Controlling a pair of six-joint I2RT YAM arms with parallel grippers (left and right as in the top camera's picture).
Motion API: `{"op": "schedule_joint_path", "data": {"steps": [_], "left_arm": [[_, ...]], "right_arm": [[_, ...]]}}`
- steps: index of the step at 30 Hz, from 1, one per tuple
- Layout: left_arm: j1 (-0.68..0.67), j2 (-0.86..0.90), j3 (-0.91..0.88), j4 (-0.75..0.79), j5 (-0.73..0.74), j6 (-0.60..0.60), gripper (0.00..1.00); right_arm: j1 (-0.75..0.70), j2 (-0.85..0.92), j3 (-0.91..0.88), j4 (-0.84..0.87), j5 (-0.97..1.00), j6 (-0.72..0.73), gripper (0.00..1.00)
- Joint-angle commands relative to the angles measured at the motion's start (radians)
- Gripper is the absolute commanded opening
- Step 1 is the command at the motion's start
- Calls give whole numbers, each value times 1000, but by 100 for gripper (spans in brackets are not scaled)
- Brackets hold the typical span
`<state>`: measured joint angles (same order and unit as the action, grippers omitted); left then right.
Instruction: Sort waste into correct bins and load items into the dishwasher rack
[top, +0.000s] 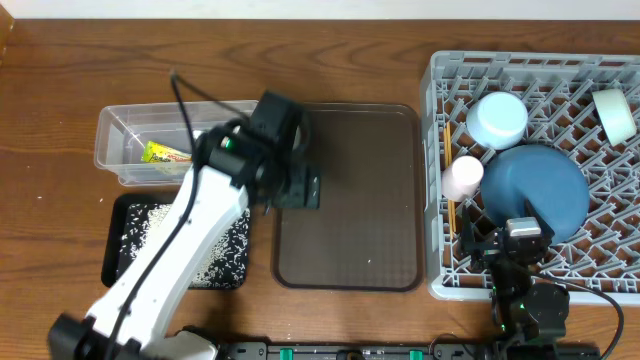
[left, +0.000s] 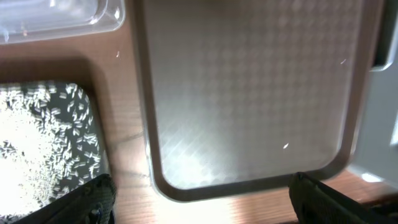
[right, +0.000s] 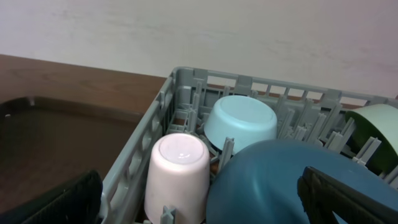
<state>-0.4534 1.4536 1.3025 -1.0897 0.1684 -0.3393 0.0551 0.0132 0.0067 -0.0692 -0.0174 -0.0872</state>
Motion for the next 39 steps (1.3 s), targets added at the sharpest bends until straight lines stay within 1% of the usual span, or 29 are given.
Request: {"op": "schedule_joint_path", "data": {"steps": [1,9,14,22,27,32,39], "left_arm": [[-1,-104,-148,52,-23,10,92],[-1,-405,-549,390,-31,10,92],[-1,-548,-725,543,-44,10,92],[28,-725,-972,861,-48,2,92],[45,-814,-1078,970,-45,0,92],[59,-879,-1139,1007,-46,-2,92],[85,-974,-1229,1097,-46,-2,92]], "right_arm": [[11,-8,-1,-5,13,12,99],[11,-8,-1,-5,13,12,99],[11,-8,-1,-5,13,12,99],[11,-8,-1,-5,13,12,99],[11,-8,-1,-5,13,12,99],[11,-8,-1,-5,13,12,99],[11,-8,-1,-5,13,12,99]]}}
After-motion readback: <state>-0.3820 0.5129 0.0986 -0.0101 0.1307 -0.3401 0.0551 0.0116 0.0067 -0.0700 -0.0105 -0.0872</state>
